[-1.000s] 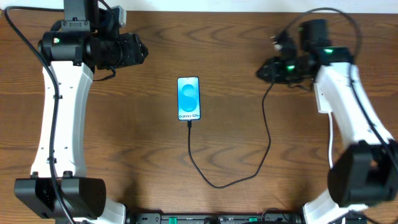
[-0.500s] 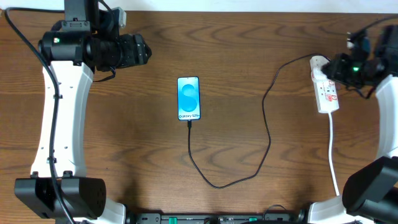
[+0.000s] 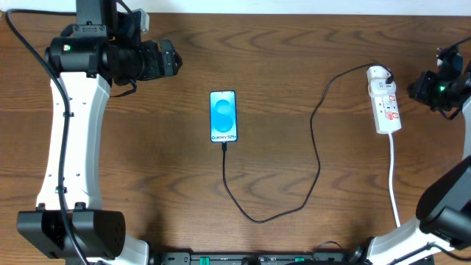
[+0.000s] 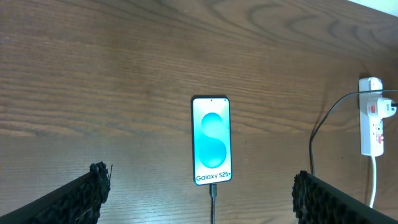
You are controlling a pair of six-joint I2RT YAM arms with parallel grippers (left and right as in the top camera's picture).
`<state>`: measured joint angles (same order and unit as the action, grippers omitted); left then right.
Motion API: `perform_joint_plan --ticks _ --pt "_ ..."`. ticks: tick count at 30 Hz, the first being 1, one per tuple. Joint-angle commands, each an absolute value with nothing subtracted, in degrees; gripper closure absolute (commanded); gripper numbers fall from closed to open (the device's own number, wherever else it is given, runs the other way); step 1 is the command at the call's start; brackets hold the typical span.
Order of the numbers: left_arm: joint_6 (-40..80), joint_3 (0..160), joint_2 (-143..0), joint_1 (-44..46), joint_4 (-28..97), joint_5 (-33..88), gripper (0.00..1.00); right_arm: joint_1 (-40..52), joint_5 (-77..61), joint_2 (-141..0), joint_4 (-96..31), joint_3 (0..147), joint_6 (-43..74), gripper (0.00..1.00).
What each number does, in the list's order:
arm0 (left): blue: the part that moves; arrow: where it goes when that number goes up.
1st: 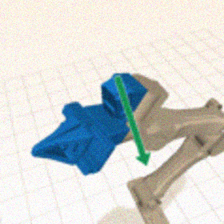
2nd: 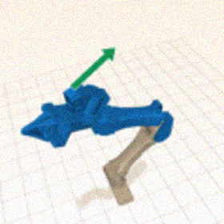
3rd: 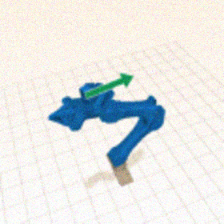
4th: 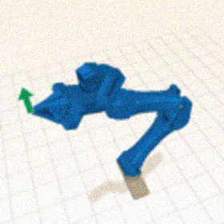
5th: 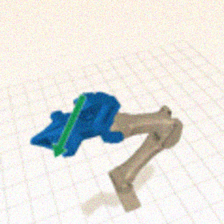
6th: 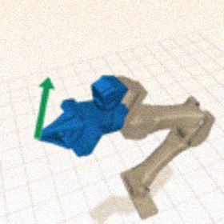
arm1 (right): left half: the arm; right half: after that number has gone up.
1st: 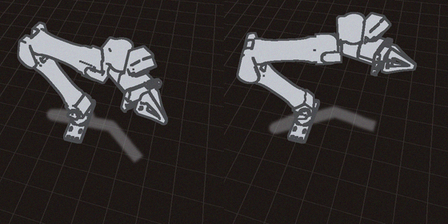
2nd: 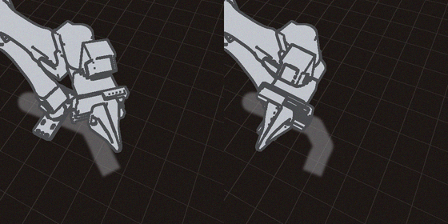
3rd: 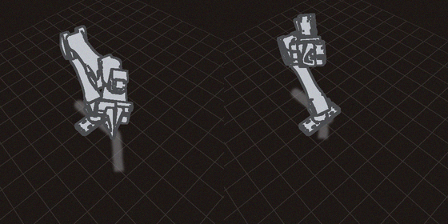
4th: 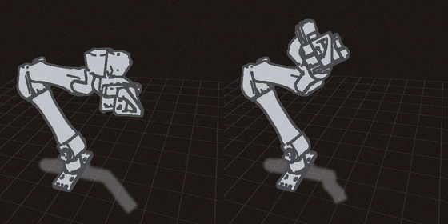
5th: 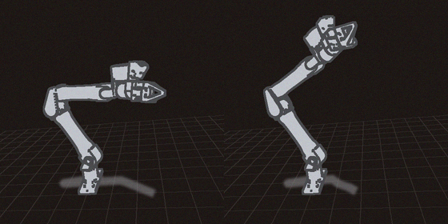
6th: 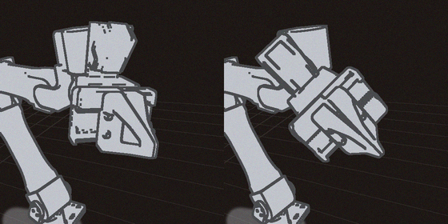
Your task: Plug charger to phone and switch on socket
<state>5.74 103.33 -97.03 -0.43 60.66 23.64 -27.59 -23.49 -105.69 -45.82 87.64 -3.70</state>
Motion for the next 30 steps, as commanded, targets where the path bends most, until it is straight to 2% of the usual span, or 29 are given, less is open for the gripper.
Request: perform_joint_plan --ticks 1,30 --pt "5.2 103.2 -96.6 -0.4 60.8 23.3 0.04 -28.6 -23.4 -109.2 -44.5 88.3 -3.7 0.99" --pt "5.2 103.2 -96.6 -0.4 60.8 23.3 0.04 -29.3 -27.4 -122.3 -32.1 88.3 -2.4 0.99"
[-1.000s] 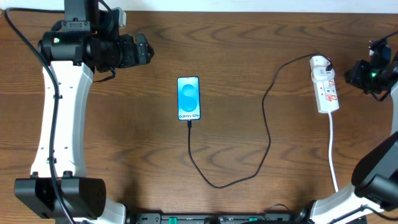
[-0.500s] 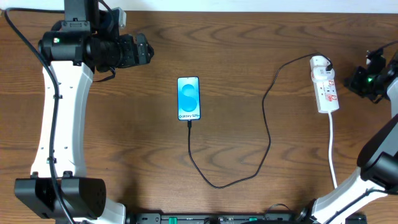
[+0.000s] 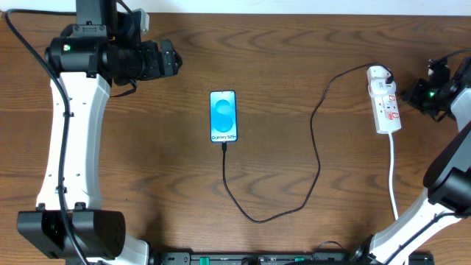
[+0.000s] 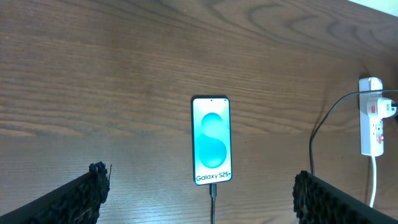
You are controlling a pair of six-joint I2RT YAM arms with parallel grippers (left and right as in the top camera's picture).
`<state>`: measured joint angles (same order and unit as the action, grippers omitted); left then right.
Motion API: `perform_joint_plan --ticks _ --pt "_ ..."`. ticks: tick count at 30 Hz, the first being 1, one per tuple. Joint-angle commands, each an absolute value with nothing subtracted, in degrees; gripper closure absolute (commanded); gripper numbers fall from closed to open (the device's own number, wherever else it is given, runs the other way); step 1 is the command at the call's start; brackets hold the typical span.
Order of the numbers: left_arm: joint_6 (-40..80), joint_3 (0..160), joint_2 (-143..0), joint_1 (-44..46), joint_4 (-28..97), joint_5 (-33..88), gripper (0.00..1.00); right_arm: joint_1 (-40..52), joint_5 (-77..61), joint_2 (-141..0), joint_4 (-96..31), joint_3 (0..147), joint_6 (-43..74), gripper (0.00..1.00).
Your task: Plug charger to phone and switch on socket
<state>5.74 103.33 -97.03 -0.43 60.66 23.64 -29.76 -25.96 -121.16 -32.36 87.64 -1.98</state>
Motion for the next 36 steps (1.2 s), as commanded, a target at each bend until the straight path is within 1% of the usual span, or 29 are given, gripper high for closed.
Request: perform_joint_plan --ticks 1,8,19,36 --pt "5.2 103.2 -96.6 -0.4 60.8 23.3 0.04 -29.2 -27.4 -122.3 -32.0 88.3 -2.4 0.99" --pt "5.2 103.2 -96.6 -0.4 60.8 23.4 0.04 -28.7 -28.7 -122.5 -31.7 88.3 -2.1 0.99" --pt "5.2 103.2 -96.6 -0.4 60.8 23.4 0.04 -28.7 -28.9 -124.6 -31.4 88.3 1.8 0.99" --pt "5.2 103.2 -96.6 -0.4 60.8 23.4 0.04 -28.4 -29.1 -125.1 -32.4 88.3 1.5 0.99"
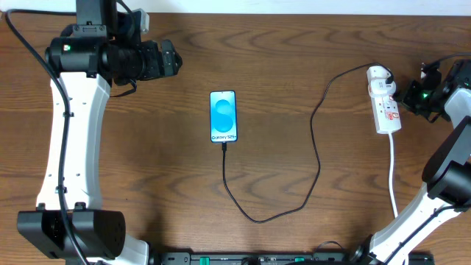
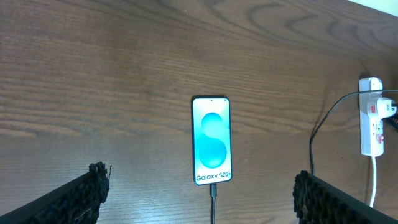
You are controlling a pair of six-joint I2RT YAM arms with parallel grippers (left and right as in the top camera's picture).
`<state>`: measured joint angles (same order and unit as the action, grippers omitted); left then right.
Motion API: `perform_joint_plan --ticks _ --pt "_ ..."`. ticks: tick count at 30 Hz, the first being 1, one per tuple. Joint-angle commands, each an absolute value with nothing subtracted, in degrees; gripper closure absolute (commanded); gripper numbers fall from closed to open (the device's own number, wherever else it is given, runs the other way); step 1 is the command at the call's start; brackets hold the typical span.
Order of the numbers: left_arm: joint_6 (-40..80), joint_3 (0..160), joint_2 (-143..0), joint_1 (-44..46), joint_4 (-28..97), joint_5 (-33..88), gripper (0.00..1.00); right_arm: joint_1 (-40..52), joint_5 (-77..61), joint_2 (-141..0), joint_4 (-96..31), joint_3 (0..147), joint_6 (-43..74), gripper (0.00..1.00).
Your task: Plug charger to phone and switch on socket
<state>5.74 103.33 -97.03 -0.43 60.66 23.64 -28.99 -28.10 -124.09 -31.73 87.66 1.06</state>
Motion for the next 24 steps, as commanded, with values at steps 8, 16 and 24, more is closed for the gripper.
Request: perform_joint_plan --ticks 8,16,24 --pt "5.2 103.2 -96.6 -0.4 60.8 23.4 0.04 -27.7 -30.4 -125.2 -33.6 88.3 -0.3 0.99" --pt "5.2 103.2 -96.6 -0.4 60.8 23.4 0.04 -26.0 -30.3 -125.2 -33.2 88.3 -0.5 0.99" --pt "5.2 103.2 -96.6 -0.4 60.8 23.4 0.04 -25.2 -30.3 -125.2 -33.7 88.3 -0.5 0.99"
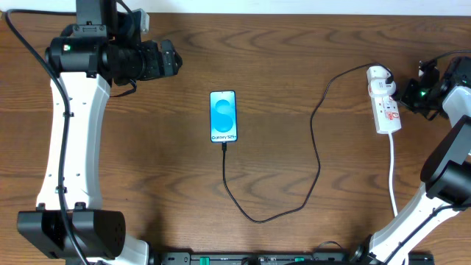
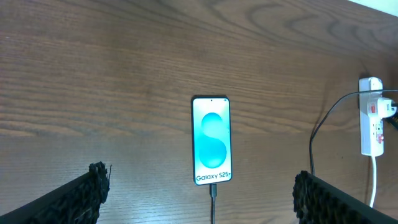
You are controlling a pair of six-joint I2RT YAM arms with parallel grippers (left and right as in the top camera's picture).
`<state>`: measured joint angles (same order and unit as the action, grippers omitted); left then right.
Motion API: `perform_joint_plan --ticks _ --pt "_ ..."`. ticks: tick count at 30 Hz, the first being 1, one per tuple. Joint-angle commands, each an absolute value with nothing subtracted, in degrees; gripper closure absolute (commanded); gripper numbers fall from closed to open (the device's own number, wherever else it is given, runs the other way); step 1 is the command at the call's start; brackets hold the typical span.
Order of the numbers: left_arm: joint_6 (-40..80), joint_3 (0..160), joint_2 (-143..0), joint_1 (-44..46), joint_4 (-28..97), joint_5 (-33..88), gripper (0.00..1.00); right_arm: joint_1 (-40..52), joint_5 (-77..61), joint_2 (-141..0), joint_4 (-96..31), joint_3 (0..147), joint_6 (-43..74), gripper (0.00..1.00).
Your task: Plug charger to phone and switch on socket
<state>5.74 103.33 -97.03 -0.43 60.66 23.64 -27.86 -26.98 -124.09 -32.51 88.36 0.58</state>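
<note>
The phone (image 1: pixel 224 116) lies face up mid-table, its screen lit, and shows again in the left wrist view (image 2: pixel 211 140). A black charger cable (image 1: pixel 316 158) is plugged into the phone's bottom end and loops round to a plug at the top of the white socket strip (image 1: pixel 385 103) on the right. My right gripper (image 1: pixel 409 95) is close against the strip's right side, by its upper end; its jaws are too small and dark to read. My left gripper (image 1: pixel 175 65) is raised at the far left, open wide with nothing in it (image 2: pixel 200 177).
The strip's white lead (image 1: pixel 394 180) runs toward the table's front edge. The black cable's loop (image 1: pixel 257 218) lies on the wood in front of the phone. The left arm's white links stand along the left side.
My right gripper has edged slightly further in toward the upper end of the socket strip. The left arm, the phone and the cable are unchanged.
The phone had the cable plugged in and its screen lit from the oldest moment. My right gripper was at the far right edge, apart from the strip, then nearer at each moment, and is now beside the strip's right side. My left gripper stayed open and still.
</note>
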Motion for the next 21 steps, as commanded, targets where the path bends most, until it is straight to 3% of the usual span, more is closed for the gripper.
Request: perform_joint_plan --ticks 1,21 --pt "5.2 103.2 -96.6 -0.4 60.8 23.4 0.04 -25.1 -30.3 -125.2 -33.9 88.3 -0.5 0.99" --pt "5.2 103.2 -96.6 -0.4 60.9 23.4 0.04 -21.4 -30.3 -125.2 -36.9 88.2 -0.5 0.99"
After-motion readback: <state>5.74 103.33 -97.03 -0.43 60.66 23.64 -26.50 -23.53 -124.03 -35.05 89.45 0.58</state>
